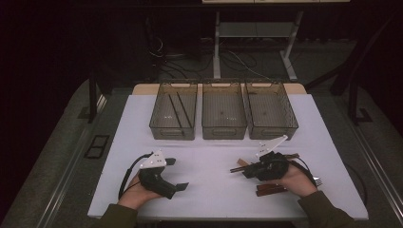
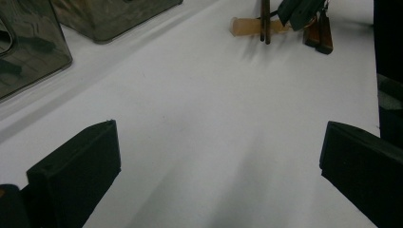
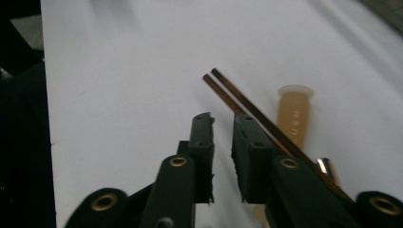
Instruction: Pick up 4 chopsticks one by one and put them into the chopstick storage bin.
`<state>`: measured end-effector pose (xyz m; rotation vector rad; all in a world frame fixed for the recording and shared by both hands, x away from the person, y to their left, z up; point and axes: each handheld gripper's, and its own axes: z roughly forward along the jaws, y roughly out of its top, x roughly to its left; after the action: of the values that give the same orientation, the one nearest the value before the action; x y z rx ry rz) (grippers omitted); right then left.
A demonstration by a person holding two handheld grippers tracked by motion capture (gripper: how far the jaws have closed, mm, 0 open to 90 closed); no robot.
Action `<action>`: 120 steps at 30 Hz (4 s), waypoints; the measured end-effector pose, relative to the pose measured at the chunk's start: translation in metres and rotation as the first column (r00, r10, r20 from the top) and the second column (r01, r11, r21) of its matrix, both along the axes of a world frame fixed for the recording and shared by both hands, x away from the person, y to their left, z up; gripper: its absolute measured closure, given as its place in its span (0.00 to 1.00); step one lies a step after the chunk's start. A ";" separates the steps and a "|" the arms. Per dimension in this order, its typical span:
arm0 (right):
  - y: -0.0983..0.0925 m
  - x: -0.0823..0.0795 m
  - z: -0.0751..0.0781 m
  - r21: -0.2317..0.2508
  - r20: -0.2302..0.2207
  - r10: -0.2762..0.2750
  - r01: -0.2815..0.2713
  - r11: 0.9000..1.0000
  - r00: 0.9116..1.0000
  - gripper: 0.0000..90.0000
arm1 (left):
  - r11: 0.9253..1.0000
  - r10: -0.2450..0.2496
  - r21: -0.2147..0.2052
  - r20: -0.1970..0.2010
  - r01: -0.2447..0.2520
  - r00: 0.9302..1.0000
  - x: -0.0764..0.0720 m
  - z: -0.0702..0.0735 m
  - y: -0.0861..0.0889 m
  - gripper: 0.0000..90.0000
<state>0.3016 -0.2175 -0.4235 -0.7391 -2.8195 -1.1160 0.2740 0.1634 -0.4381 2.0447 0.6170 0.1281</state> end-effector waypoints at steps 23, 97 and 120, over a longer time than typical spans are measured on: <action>0.033 0.003 -0.014 -0.080 0.033 0.062 -0.059 0.995 0.998 1.00 | 1.000 -0.002 0.002 -0.001 0.002 1.000 0.000 0.000 0.000 0.00; -0.044 0.078 -0.005 -0.098 0.132 -0.275 0.288 0.952 0.952 0.98 | 1.000 0.000 -0.001 -0.001 0.000 1.000 0.000 0.000 0.000 0.00; -0.074 0.085 -0.018 -0.151 0.148 -0.356 0.377 0.914 0.923 1.00 | 1.000 0.000 0.001 -0.005 0.000 1.000 0.000 -0.001 0.000 0.00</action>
<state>0.3863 -0.2919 -0.4417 -1.3068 -2.9880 -0.9783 0.2745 0.1635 -0.4387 2.0468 0.6205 0.1231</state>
